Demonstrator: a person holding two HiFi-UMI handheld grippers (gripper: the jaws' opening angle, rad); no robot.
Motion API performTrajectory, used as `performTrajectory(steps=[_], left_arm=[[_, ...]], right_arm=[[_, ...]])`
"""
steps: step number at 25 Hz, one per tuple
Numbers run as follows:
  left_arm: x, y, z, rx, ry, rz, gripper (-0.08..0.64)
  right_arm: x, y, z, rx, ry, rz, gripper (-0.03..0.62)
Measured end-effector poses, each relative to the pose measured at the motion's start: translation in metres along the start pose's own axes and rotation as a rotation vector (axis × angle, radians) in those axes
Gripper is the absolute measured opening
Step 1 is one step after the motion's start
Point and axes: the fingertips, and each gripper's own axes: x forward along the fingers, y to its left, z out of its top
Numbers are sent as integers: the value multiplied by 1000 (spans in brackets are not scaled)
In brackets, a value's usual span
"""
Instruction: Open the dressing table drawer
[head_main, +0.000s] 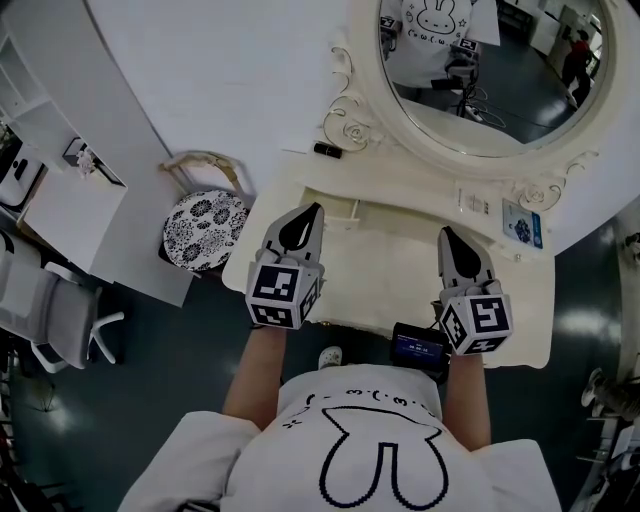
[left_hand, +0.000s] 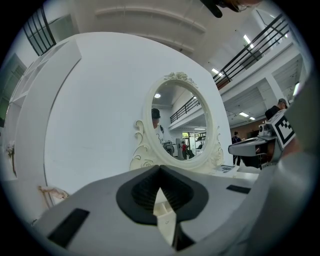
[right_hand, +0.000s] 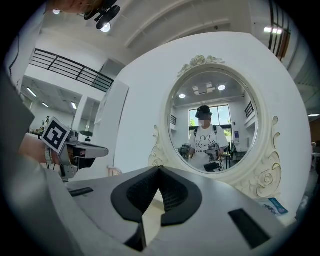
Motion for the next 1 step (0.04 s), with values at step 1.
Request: performTrajectory(steps=[1], left_arm=[[0,-1,0,0,-1,-1,12]], right_arm=[[0,0,0,-2,1,0,14]])
